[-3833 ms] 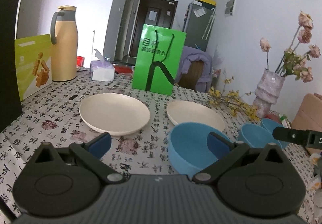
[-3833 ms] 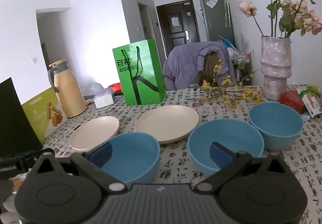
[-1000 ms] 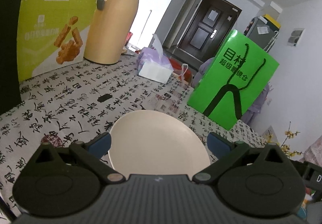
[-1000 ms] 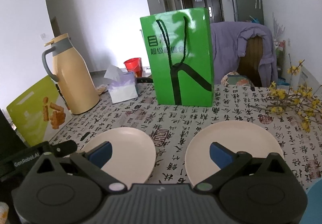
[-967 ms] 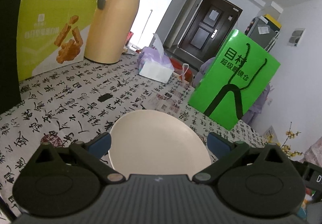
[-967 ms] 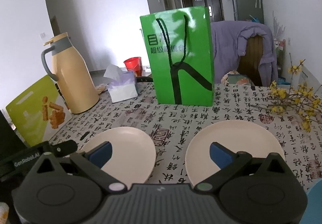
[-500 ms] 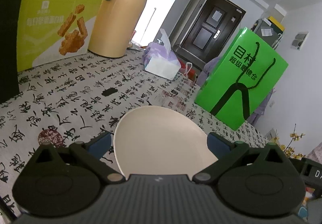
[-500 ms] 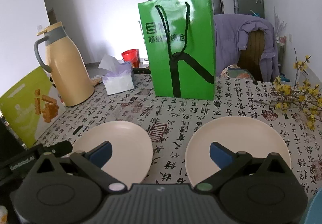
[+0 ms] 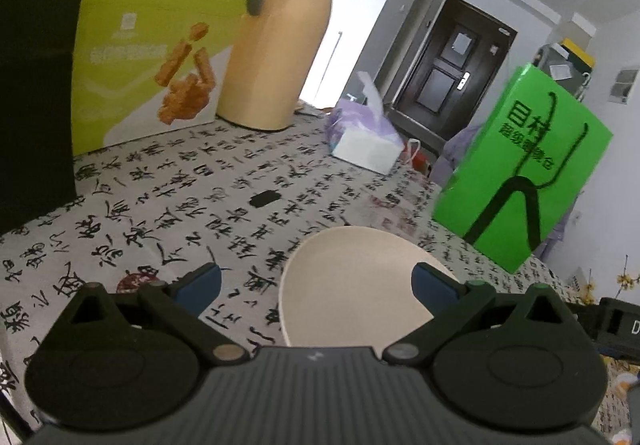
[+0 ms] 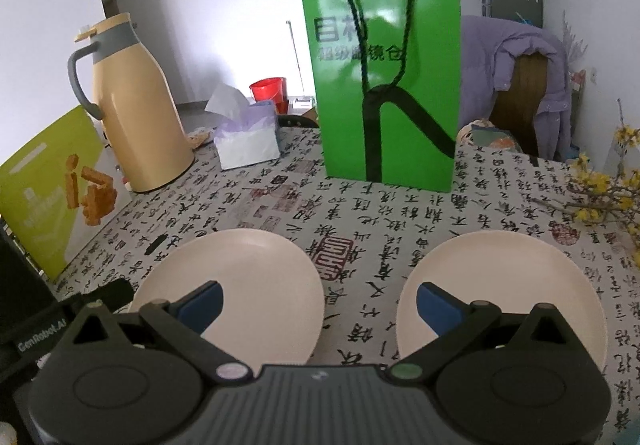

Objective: Organize plates and bowls
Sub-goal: 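Move both open grippers forward to the rim of another cream plate, then close the left gripper on the cream plate rim while the right gripper closes beside it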

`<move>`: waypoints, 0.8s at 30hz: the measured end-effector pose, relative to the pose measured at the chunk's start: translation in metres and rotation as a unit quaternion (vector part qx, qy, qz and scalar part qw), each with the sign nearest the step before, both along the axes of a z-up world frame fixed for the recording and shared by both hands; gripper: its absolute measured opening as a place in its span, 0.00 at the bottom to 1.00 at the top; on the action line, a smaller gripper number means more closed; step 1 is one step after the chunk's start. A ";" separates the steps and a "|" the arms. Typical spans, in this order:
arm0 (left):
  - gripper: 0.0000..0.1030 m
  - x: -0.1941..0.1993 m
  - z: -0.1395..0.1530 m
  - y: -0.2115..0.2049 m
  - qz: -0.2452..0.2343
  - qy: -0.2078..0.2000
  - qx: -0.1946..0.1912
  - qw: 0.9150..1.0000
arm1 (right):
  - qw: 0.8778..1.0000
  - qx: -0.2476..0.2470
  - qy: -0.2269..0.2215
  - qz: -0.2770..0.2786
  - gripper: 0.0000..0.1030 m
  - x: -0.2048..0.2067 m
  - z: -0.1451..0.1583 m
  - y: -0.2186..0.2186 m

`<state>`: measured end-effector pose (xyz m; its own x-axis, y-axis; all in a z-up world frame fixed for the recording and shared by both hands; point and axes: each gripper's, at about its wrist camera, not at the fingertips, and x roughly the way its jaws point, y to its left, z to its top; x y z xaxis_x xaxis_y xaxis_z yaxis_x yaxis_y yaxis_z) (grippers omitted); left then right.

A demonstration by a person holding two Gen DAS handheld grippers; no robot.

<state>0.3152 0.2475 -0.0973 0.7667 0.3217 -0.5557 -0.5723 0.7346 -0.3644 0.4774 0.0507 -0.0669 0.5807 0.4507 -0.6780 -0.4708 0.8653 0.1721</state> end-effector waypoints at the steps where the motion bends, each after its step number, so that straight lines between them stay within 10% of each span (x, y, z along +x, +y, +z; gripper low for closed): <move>1: 1.00 0.000 -0.002 0.002 0.002 0.002 -0.002 1.000 | 1.000 -0.001 0.004 0.001 1.00 0.002 -0.001 0.003; 24: 1.00 0.016 -0.030 0.018 0.007 0.049 -0.016 0.999 | 0.997 -0.057 0.048 -0.003 0.99 0.029 -0.037 0.040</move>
<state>0.3309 0.2657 -0.1274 0.7040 0.3123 -0.6379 -0.6160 0.7155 -0.3295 0.5064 0.0905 -0.1035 0.5135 0.3650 -0.7766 -0.4524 0.8842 0.1165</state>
